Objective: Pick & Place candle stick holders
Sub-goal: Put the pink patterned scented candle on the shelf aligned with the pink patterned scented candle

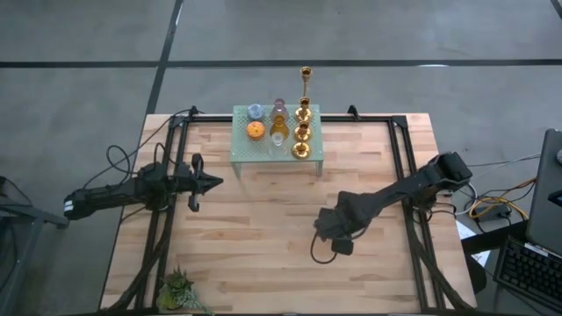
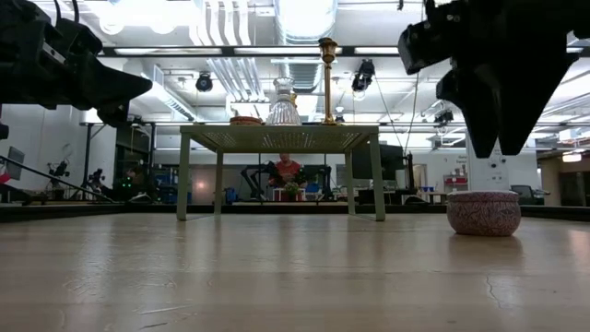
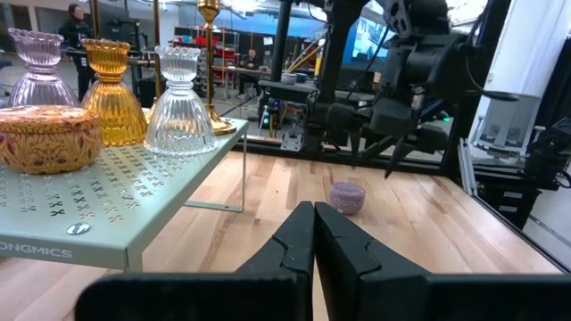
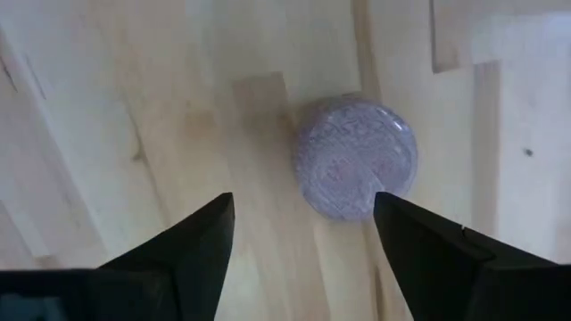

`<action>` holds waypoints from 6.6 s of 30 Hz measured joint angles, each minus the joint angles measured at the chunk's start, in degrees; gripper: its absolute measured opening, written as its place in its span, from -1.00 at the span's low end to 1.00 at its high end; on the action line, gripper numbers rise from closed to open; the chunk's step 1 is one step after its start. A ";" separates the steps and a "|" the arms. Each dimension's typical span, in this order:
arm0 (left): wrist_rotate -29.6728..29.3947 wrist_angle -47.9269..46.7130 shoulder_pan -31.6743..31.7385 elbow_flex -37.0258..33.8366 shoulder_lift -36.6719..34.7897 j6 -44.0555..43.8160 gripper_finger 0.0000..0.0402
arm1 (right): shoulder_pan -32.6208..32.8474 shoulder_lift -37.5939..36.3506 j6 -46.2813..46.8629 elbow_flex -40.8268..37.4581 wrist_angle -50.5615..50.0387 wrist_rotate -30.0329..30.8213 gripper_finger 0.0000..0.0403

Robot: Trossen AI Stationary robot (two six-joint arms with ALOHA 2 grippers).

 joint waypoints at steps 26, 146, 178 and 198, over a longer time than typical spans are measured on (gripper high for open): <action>0.00 -0.01 0.00 0.00 0.00 0.00 -0.93 | -7.82 -7.00 1.66 -14.89 16.63 -2.25 0.73; -0.22 -0.02 0.02 0.00 0.44 0.02 -0.93 | -11.46 -1.44 -19.08 -1.45 36.78 9.88 0.92; -0.22 -0.02 0.01 0.00 0.44 0.00 -0.93 | -5.75 -22.75 -11.52 -41.66 70.00 13.29 -0.92; -0.22 -0.02 0.01 0.00 0.44 0.01 -0.93 | -4.33 -57.73 -21.80 -69.16 88.84 14.04 -0.96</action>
